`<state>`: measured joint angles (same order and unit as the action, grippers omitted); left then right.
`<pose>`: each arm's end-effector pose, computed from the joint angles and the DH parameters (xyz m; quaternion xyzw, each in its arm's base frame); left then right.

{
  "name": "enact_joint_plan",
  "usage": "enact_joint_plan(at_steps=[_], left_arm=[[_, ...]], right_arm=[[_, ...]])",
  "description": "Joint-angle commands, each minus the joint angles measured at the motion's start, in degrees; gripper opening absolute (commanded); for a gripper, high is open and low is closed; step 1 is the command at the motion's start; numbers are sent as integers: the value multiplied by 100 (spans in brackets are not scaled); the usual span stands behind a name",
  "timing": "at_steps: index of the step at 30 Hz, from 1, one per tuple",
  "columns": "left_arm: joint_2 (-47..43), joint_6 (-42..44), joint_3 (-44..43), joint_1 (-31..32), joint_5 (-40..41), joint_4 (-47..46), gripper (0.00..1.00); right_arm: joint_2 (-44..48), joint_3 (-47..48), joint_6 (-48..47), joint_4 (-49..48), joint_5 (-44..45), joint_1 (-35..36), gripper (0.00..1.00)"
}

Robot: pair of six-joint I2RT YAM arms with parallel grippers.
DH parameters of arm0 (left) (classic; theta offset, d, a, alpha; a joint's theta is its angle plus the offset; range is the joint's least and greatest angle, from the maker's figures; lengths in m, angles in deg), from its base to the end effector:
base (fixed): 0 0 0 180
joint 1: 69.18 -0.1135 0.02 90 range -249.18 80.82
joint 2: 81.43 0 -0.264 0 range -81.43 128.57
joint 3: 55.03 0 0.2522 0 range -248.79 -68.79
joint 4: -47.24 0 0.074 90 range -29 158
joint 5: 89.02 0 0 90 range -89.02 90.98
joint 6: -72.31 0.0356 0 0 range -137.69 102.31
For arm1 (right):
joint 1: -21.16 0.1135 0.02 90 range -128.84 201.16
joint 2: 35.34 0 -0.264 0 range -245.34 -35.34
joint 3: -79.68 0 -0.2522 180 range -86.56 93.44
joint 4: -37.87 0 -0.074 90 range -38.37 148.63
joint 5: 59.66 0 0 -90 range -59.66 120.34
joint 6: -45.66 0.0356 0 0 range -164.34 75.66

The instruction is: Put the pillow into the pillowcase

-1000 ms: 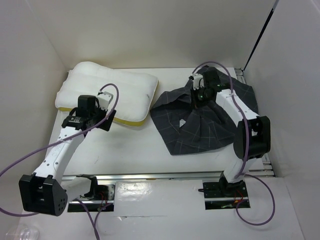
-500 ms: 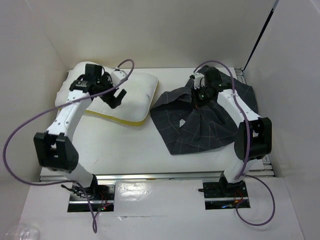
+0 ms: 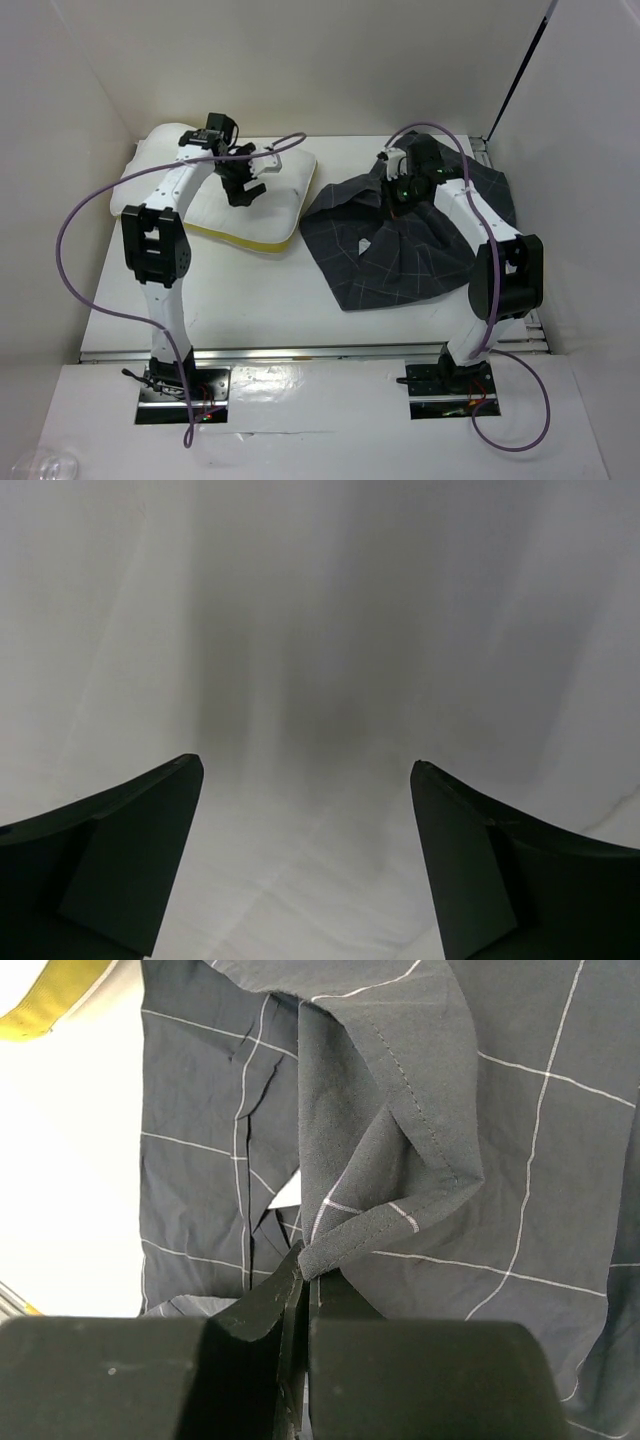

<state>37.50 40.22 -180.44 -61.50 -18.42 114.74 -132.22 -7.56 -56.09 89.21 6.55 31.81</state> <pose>0.4448 -0.0719 0.2789 0.5523 0.7794 -0.0430 0.2926 0.3547 0.0813 0.2697 -0.2415 0.9047 0.1940 0.2924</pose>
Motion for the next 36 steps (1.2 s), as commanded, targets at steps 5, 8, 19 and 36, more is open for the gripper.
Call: enact_joint_plan(at_steps=[5,8,19,36], left_arm=[[244,783,319,93,-90,-1223,100],[244,713,820,146,-151,-2049,100],[1369,450,127,374,-82,-1516,100],[2099,-727,-349,374,-855,568,23]], right_arm=[[-103,89,-82,153,-170,-20,0],[-173,142,-134,206,-231,-20,0],[-639,476,-187,311,-231,-20,0],[-815,774,-240,311,-231,-20,0]])
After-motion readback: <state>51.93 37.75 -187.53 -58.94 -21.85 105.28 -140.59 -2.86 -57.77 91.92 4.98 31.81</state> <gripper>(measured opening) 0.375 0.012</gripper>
